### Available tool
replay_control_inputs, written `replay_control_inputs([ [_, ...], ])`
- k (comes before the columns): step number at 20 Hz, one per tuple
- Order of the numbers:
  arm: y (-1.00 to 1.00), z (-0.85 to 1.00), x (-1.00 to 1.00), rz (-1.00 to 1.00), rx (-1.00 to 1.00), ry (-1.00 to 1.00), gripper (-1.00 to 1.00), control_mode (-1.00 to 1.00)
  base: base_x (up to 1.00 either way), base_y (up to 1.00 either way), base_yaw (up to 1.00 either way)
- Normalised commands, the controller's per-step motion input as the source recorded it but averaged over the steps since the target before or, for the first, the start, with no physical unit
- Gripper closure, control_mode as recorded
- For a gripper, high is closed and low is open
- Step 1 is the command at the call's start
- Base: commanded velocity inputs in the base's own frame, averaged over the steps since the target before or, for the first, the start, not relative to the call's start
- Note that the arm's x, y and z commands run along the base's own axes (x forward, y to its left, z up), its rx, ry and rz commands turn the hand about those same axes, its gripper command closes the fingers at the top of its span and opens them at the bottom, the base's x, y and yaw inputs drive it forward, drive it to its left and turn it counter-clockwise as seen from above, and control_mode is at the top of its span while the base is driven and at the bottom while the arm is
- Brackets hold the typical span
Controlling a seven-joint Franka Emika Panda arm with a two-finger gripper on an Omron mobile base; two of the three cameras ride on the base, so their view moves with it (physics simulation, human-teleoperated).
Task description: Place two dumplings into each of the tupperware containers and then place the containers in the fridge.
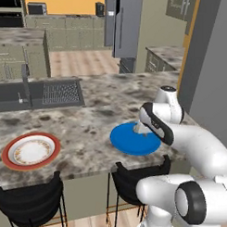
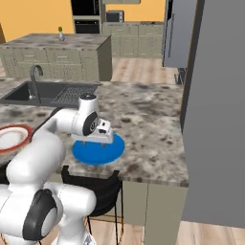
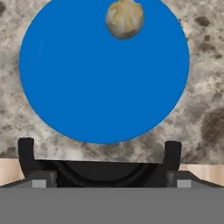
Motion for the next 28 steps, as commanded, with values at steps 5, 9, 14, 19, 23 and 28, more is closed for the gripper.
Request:
replay_control_inputs([
  [5, -0.04, -0.29, 0.96, 0.01, 0.0, 0.04, -1.0, -1.0, 0.0, 0.0, 0.0],
  [9, 0.08, -0.28, 0.99, 0.0, -0.02, 0.05, -1.0, -1.0, 0.0, 0.0, 0.0],
  [14, 0.09, -0.46, 0.92, 0.01, -0.01, 0.03, -1.0, -1.0, 0.0, 0.0, 0.0],
  [19, -0.15, -0.38, 0.65, 0.0, 0.0, 0.09, -1.0, -1.0, 0.0, 0.0, 0.0],
  [23, 0.0, -0.13, 0.36, 0.0, 0.0, 0.15, -1.0, -1.0, 0.0, 0.0, 0.0],
  [28, 0.01, -0.06, -0.06, 0.0, 0.0, 0.09, -1.0, -1.0, 0.0, 0.0, 0.0],
])
